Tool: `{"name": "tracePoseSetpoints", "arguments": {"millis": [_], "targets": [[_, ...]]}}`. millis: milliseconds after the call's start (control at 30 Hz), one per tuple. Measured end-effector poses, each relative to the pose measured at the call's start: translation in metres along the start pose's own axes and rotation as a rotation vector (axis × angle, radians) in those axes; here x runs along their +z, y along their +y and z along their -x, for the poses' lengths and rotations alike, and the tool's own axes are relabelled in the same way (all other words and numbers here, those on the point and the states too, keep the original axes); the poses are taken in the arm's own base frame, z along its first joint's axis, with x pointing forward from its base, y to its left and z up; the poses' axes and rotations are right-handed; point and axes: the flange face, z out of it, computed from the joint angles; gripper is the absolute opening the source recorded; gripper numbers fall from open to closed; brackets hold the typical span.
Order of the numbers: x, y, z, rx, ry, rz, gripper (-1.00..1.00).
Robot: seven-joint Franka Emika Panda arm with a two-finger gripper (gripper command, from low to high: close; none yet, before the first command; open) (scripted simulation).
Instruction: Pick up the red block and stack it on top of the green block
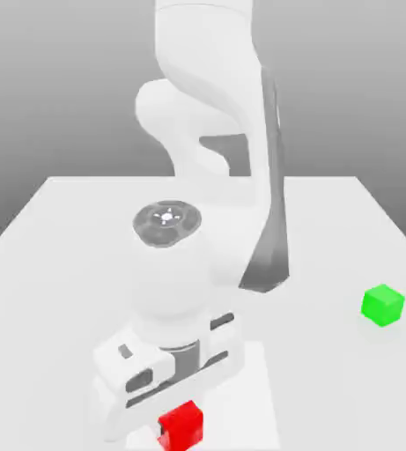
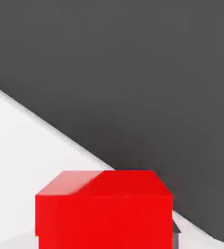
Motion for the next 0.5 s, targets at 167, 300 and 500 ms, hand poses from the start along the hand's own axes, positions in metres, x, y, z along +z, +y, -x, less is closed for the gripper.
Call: {"name": "tracePoseSetpoints", "arguments": {"millis": [167, 300, 500], "targets": [[-0.050, -0.031, 0.011, -0.035, -0.007, -0.009, -1.00], [-0.059, -0.124, 0.059, -0.156, -0.022, -0.025, -1.00], [-0.077, -0.287, 0.230, -0.500, -0.030, -0.021, -1.00]]}}
